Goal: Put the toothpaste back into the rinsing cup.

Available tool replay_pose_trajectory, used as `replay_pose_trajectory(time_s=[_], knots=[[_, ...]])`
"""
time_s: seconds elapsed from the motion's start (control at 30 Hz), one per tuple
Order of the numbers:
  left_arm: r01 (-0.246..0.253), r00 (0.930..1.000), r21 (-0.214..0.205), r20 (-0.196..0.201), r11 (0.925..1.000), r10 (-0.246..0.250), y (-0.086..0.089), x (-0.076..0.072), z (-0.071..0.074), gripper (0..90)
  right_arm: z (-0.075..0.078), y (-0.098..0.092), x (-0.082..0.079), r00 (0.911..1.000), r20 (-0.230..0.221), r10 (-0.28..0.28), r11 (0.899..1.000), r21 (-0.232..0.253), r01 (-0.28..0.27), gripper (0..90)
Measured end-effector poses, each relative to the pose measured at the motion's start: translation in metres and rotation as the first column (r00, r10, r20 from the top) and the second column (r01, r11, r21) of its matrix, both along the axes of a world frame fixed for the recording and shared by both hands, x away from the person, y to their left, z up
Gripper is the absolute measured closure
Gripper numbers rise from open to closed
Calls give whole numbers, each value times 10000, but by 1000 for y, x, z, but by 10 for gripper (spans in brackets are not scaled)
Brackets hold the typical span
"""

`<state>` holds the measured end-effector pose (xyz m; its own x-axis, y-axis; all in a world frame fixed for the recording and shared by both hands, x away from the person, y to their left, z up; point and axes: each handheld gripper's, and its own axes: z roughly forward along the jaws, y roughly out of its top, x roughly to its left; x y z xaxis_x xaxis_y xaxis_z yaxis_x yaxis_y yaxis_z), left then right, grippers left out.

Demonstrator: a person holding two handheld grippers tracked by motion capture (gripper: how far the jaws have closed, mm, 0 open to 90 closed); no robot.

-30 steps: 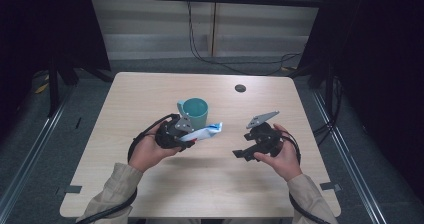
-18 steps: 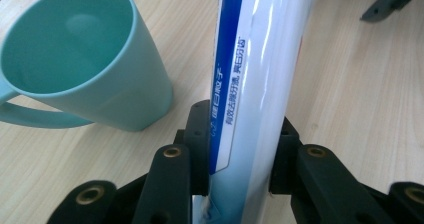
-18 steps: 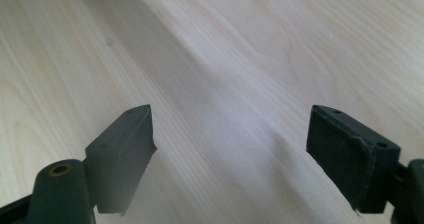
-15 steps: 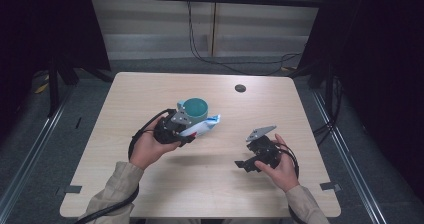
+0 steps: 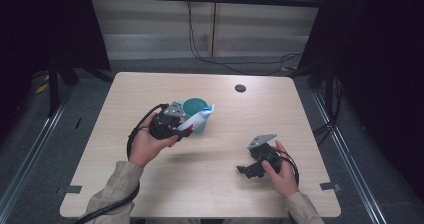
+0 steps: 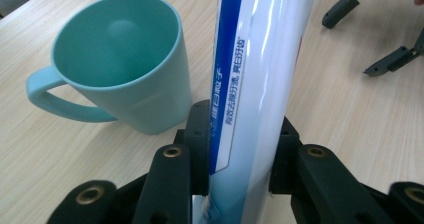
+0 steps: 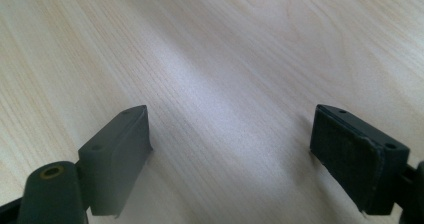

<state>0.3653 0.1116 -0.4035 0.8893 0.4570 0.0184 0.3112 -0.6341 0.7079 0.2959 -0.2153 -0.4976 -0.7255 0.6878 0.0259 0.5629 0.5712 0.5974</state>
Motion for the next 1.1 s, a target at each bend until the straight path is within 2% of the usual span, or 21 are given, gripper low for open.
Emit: replay_pose_trajectory(time_s=[0.1, 0.13, 0.2, 0.43, 0.57, 0.63, 0.87, 1.1], knots=[[-199, 9998, -147, 8, 9997, 199, 5, 1, 1, 702, -1, 0, -2, 9999, 18, -99, 9999, 33, 99, 144], [-347, 9994, -356, -49, 9988, 346, 6, 1, 0, 702, -1, -1, -2, 9999, 99, -98, 9999, 61, 97, 142], [-510, 9987, -567, -41, 9971, 508, 11, 1, 0, 702, -4, -4, -4, 9994, 310, -181, 9994, 317, 172, 129], [-810, 9966, -975, 93, 9919, 823, 19, 2, 4, 702, -8, -7, -9, 9971, 626, -438, 9971, 655, 397, 128], [-1022, 9944, -1387, 124, 9851, 1049, 22, 3, 7, 702, -9, -8, -11, 9961, 740, -486, 9963, 741, 432, 126], [-1027, 9941, -1443, 197, 9842, 1066, 24, 4, 9, 702, -10, -8, -11, 9957, 776, -506, 9958, 803, 443, 123], [-1314, 9904, -1958, 175, 9718, 1375, 28, 7, 13, 702, -11, -9, -15, 9930, 881, -784, 9930, 950, 700, 121], [-1505, 9873, -2234, 167, 9630, 1581, 29, 9, 17, 702, -14, -10, -17, 9901, 1091, -889, 9906, 1134, 764, 115]])
